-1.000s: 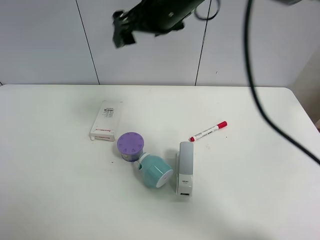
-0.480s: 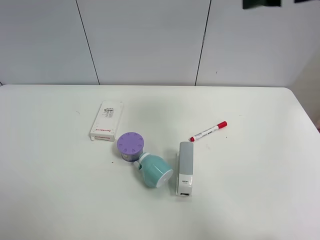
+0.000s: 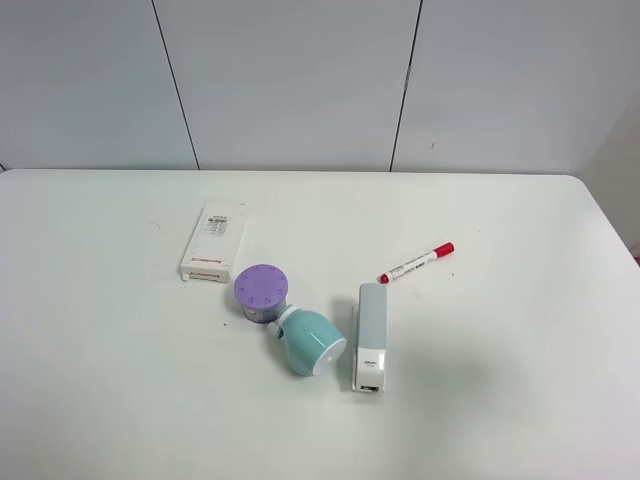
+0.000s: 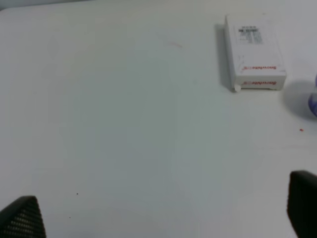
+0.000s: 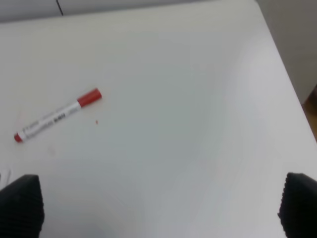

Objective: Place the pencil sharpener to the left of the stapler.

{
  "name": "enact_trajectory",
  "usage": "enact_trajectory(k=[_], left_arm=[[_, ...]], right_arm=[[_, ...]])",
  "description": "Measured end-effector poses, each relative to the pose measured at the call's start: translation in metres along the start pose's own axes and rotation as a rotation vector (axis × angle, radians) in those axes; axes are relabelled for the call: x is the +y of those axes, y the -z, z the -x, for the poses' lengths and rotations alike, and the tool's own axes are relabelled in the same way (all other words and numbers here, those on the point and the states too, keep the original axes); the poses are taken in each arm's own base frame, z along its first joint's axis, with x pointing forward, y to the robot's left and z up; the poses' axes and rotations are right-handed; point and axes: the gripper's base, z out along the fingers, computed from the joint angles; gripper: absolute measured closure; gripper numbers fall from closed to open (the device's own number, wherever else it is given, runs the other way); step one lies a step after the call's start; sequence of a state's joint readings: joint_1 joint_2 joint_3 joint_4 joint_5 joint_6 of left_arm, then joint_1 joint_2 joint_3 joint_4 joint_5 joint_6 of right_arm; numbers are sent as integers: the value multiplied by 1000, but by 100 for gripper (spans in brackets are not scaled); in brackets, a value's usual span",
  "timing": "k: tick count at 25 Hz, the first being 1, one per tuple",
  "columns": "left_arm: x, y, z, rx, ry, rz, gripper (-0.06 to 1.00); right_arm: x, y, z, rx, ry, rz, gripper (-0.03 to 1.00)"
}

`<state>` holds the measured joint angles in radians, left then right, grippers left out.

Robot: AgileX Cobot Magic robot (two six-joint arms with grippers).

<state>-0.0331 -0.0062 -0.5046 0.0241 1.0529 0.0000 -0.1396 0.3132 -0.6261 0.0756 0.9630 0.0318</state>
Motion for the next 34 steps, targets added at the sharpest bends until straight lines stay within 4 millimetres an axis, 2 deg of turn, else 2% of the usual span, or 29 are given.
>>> enact_trajectory(k=[4, 9, 15, 34], left_arm=[[0, 0, 0, 0, 0, -1, -5], [0, 0, 0, 0, 0, -1, -5], [0, 0, 0, 0, 0, 0, -5], [0, 0, 0, 0, 1, -1, -5]], right_arm=[[-2, 12, -34, -17, 13, -3, 2], [-6, 6, -55, -3, 19, -31, 2], [-7, 14, -61, -75, 26, -34, 2], [-7, 15, -61, -75, 27, -34, 2]])
